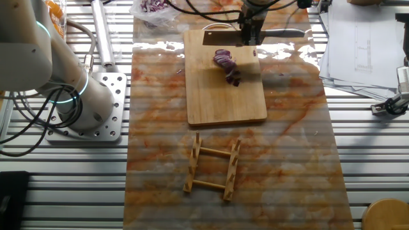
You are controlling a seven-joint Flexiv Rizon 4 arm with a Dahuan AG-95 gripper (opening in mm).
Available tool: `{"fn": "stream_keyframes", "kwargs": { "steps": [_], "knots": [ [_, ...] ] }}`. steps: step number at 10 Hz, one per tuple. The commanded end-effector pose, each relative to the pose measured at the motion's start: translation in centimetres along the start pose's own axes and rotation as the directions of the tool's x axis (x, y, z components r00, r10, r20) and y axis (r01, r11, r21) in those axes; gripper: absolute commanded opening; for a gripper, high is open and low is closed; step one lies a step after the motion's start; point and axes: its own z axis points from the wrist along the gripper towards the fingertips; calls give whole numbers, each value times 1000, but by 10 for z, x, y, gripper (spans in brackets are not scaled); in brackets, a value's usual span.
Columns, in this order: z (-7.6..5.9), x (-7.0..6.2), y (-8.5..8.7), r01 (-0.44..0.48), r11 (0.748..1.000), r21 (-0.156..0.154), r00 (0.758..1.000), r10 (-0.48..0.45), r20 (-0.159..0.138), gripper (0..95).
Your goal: Chop the onions
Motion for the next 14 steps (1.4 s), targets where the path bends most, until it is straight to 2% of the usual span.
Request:
{"fn": "stream_keyframes", "kwargs": {
  "steps": [1,6,7,8,9,11,14],
  "knots": [
    [1,2,-1,-2,1000,1,1000,2,-12,0],
    [6,4,-2,-5,1000,3,1000,5,-14,0],
    [6,4,-2,-12,1000,-8,1000,11,-15,0],
    [6,4,-2,-19,999,-33,1000,18,-26,0],
    [6,4,-2,-29,998,-59,998,25,-62,0],
    [6,4,-2,-16,998,-67,996,10,-84,0],
    [6,4,-2,-29,998,-54,997,25,-75,0]
  ]
}}
